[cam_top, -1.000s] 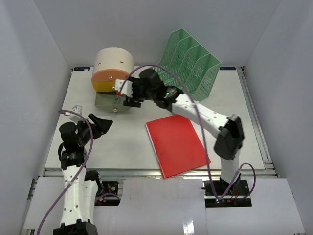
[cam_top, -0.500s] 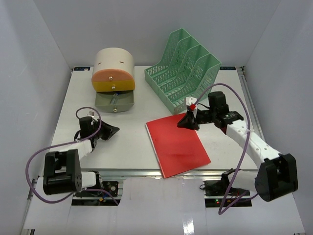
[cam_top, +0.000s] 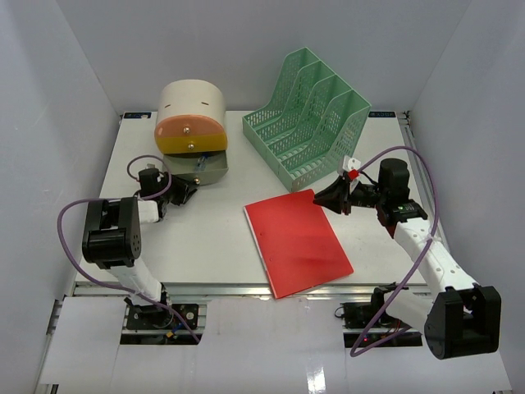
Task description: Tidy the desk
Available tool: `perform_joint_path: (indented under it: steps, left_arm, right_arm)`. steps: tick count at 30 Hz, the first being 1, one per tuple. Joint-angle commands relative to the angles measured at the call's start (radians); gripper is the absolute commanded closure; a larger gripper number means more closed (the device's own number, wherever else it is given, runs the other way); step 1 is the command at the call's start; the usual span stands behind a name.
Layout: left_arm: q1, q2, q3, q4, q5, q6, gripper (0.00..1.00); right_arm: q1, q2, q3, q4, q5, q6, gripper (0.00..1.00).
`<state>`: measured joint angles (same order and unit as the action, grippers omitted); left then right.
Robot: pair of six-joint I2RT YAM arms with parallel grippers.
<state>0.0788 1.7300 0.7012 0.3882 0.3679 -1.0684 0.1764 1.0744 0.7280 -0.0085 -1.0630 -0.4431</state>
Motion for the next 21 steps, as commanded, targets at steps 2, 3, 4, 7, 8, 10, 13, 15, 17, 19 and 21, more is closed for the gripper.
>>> perform_joint_path:
  steps: [2, 3, 4, 7, 8, 10, 13, 15, 17, 19, 21]
  left_arm:
    - [-0.019, 0.045, 0.161, 0.023, -0.037, -0.026, 0.39]
    - [-0.021, 0.054, 0.186, 0.015, -0.042, -0.021, 0.36]
    - [-0.023, 0.062, 0.206, 0.008, -0.046, -0.016, 0.34]
    - [-0.025, 0.082, 0.248, -0.022, -0.047, -0.008, 0.31]
    - [-0.025, 0.09, 0.262, -0.029, -0.049, -0.006, 0.31]
    - [-0.024, 0.098, 0.274, -0.036, -0.054, -0.004, 0.3]
    - [-0.025, 0.136, 0.318, -0.048, -0.058, -0.012, 0.29]
    - [-0.024, 0.156, 0.337, -0.049, -0.059, -0.022, 0.28]
    - [-0.025, 0.177, 0.364, -0.037, -0.055, -0.024, 0.28]
    - [-0.024, 0.178, 0.371, -0.014, -0.054, -0.015, 0.28]
    - [-0.025, 0.167, 0.363, 0.015, -0.046, -0.005, 0.28]
  right_arm:
    - [-0.007, -0.047, 0.001, 0.044, -0.008, -0.003, 0.74]
    - [-0.008, -0.05, 0.001, 0.043, -0.003, -0.007, 0.74]
    - [-0.008, -0.05, 0.001, 0.042, 0.0, -0.011, 0.74]
    - [-0.009, -0.045, 0.002, 0.034, 0.004, -0.017, 0.73]
    - [-0.009, -0.041, 0.003, 0.032, 0.005, -0.018, 0.73]
    - [-0.011, -0.034, 0.005, 0.03, 0.008, -0.019, 0.73]
    - [-0.017, -0.029, 0.005, 0.027, 0.012, -0.02, 0.73]
    - [-0.021, -0.027, 0.005, 0.027, 0.011, -0.02, 0.73]
    - [-0.029, -0.024, 0.005, 0.027, 0.011, -0.019, 0.73]
    - [-0.035, -0.022, 0.005, 0.026, 0.011, -0.02, 0.73]
    - [-0.041, -0.02, 0.005, 0.025, 0.009, -0.023, 0.73]
